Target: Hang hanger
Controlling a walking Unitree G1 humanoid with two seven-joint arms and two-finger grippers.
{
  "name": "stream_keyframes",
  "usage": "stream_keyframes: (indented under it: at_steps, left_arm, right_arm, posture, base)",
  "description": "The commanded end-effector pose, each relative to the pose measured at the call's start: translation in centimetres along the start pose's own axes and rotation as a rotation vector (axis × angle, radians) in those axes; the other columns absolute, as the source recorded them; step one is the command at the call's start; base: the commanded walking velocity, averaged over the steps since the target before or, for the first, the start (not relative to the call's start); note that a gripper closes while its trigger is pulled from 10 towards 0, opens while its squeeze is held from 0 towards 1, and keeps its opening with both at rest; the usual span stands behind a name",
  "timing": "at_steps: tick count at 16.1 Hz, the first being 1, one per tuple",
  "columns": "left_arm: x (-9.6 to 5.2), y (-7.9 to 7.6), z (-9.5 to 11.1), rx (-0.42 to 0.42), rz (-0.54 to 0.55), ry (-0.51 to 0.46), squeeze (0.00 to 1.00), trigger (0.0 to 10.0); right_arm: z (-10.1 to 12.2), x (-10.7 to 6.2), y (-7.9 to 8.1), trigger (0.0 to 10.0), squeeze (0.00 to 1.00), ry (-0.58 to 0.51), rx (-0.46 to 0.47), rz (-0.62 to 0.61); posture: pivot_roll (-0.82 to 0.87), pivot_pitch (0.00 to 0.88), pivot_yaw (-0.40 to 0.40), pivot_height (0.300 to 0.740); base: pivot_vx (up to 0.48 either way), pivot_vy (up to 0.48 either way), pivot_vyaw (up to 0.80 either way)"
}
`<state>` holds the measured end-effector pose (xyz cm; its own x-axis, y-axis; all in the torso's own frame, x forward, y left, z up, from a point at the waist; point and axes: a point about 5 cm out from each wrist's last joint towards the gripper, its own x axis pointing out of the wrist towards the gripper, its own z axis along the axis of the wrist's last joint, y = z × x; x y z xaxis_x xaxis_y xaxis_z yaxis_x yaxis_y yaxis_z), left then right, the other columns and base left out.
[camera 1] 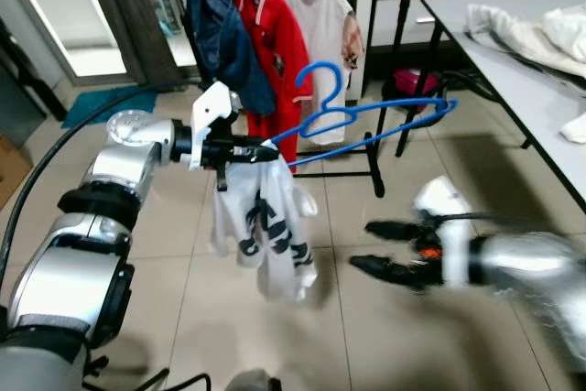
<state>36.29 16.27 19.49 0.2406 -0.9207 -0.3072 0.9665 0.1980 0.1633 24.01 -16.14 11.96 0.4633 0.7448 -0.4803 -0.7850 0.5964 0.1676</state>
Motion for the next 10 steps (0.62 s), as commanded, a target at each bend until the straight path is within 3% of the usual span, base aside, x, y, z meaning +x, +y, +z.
stream_keyframes:
  at_steps: [1,4,6,7,8,9,10]
  left_arm:
    - [0.0,0.2,1.1,0.036,-0.014,-0.017,0.00,0.0]
    - [1.4,-0.7,1.2,0.027,-0.071,-0.046,0.00,0.0]
    - [2.0,-1.3,1.3,0.024,-0.101,-0.062,0.00,0.0]
    - [2.2,-1.5,1.3,0.020,-0.105,-0.072,0.00,0.0]
    - [2.2,-1.8,1.2,0.018,-0.108,-0.076,0.00,0.0]
    - [2.2,-2.0,1.2,0.016,-0.112,-0.075,0.00,0.0]
    - [2.2,-2.4,1.0,0.013,-0.119,-0.066,0.00,0.0]
  right_arm:
    - [-0.4,0.8,-1.0,10.0,1.00,0.015,0.046,-0.090]
    - [-2.0,4.2,-2.4,10.0,1.00,-0.042,0.284,-0.217]
    - [-2.9,5.1,-2.8,10.0,0.98,-0.045,0.369,-0.270]
    - [-3.3,5.3,-3.1,10.0,0.58,-0.050,0.414,-0.298]
    - [-3.6,5.4,-3.4,10.0,0.25,-0.059,0.451,-0.318]
    - [-3.7,5.3,-3.4,10.0,0.00,-0.060,0.459,-0.322]
    - [-3.9,5.1,-3.4,10.0,0.00,-0.064,0.482,-0.313]
  posture:
    - [0.03,0.005,0.145,0.740]
    - [0.05,0.033,0.151,0.740]
    - [0.06,0.047,0.154,0.740]
    - [0.06,0.059,0.162,0.740]
    - [0.06,0.066,0.163,0.740]
    - [0.07,0.075,0.164,0.740]
    - [0.07,0.086,0.165,0.740]
  base:
    - [0.000,0.000,0.00]
    - [0.000,0.000,0.00]
    - [0.000,0.000,0.00]
    - [0.000,0.000,0.00]
    - [0.000,0.000,0.00]
    - [0.000,0.000,0.00]
    - [0.000,0.000,0.00]
